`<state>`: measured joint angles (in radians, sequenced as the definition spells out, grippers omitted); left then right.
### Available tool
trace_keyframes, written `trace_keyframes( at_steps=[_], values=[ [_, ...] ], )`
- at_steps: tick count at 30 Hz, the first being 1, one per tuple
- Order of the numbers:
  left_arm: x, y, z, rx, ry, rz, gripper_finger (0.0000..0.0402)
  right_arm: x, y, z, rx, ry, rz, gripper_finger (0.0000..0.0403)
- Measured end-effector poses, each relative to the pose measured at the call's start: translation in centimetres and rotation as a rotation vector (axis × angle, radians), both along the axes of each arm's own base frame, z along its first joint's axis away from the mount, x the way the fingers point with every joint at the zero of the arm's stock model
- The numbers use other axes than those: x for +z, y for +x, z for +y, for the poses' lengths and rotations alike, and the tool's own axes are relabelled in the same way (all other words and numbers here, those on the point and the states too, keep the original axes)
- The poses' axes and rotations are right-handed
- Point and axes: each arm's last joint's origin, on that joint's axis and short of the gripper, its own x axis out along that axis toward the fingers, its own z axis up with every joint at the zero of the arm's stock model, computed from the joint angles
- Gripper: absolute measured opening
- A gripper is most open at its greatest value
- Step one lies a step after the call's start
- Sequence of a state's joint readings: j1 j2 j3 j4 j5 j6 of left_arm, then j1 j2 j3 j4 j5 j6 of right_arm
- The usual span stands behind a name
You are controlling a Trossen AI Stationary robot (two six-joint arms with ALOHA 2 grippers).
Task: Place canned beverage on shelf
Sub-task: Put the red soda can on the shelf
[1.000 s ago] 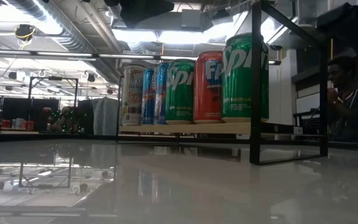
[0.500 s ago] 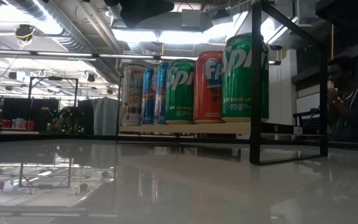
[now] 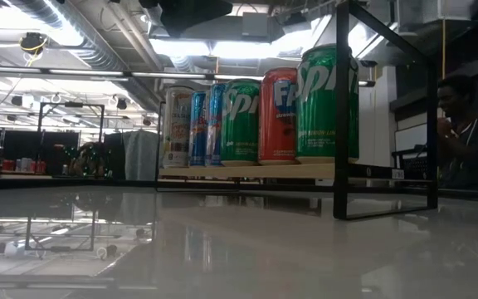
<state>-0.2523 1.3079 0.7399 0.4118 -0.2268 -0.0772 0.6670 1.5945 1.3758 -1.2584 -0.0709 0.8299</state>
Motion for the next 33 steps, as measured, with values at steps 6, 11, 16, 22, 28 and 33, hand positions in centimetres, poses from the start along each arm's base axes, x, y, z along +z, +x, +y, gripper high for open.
trace_keyframes(
  at_steps=[6, 11, 16, 22, 28, 33],
  values=[
    [0.01, 0.0, 0.0, 0.0, 0.0, 0.0, 0.0354, 0.04, -0.14, 0.23, -0.177, 0.076, 0.082, 0.0392],
    [0.01, 0.01, 0.01, 0.0, 0.001, 0.0, 0.0354, 0.04, -0.19, 0.23, -0.36, 0.077, 0.119, 0.0392],
    [0.01, 0.01, 0.01, 0.0, 0.001, 0.0, 0.0354, 0.01, -0.13, 0.17, -0.627, 0.058, 0.132, 0.0392],
    [0.01, 0.01, 0.01, 0.0, 0.001, 0.0, 0.0354, 0.01, 0.07, 0.07, -0.845, 0.033, 0.088, 0.0392],
    [0.01, 0.01, 0.01, 0.0, 0.001, 0.0, 0.0354, 0.03, 0.38, 0.11, -0.887, 0.036, 0.032, 0.0392],
    [0.0, 0.0, 0.02, 0.001, 0.001, 0.0, 0.0354, -0.47, 0.31, -0.05, -0.971, 0.013, 0.019, 0.0392]
  ],
)
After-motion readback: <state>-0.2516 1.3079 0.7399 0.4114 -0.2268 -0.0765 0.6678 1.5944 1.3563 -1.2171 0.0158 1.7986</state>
